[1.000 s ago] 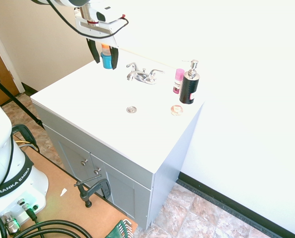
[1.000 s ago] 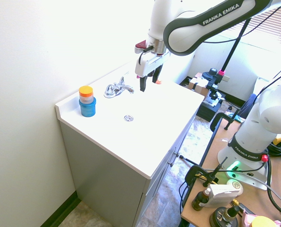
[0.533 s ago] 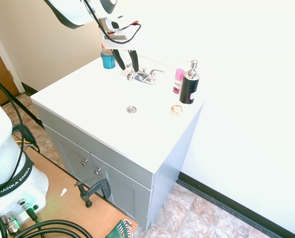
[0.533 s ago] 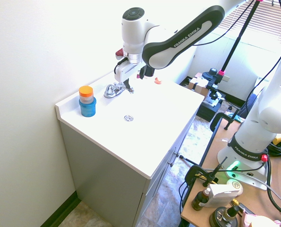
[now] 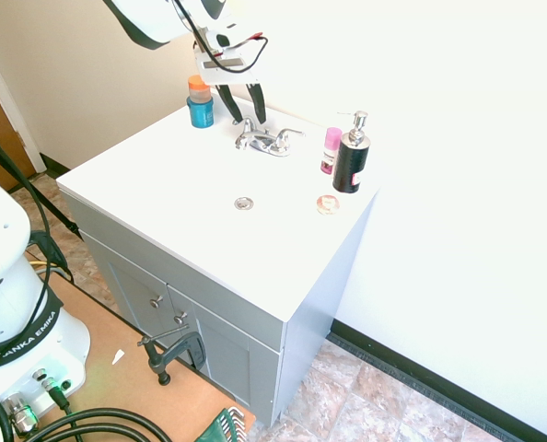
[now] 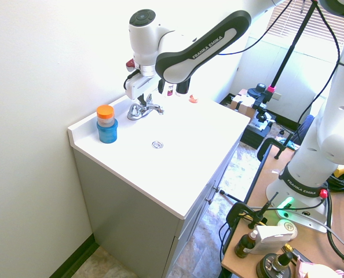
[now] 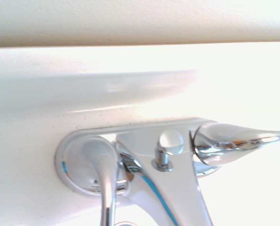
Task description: Turn off the hot water
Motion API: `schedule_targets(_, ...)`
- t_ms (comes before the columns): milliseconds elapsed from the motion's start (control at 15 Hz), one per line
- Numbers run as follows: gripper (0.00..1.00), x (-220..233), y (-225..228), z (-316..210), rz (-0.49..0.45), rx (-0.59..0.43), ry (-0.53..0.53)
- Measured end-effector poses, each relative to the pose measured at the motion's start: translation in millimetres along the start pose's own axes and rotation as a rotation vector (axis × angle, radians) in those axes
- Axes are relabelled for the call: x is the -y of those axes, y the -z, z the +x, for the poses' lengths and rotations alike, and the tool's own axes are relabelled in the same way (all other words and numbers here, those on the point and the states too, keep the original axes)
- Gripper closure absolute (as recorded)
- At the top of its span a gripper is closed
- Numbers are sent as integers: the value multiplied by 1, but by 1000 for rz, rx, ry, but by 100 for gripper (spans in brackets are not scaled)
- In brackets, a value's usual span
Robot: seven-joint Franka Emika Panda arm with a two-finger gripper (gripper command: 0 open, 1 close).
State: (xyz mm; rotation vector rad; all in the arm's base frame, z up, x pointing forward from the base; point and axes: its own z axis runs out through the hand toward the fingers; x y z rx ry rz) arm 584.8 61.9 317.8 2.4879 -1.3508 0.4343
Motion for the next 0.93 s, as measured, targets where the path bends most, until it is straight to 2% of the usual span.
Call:
schedule_targets(267,0,18,-1,-3,13,67,-15)
schedule_targets(600,0,34,4,3,27,100,-50)
schedule_targets(733,0,20,17,13,44,132,-63)
schedule_targets(933,0,-31,37,12,55,211,-72)
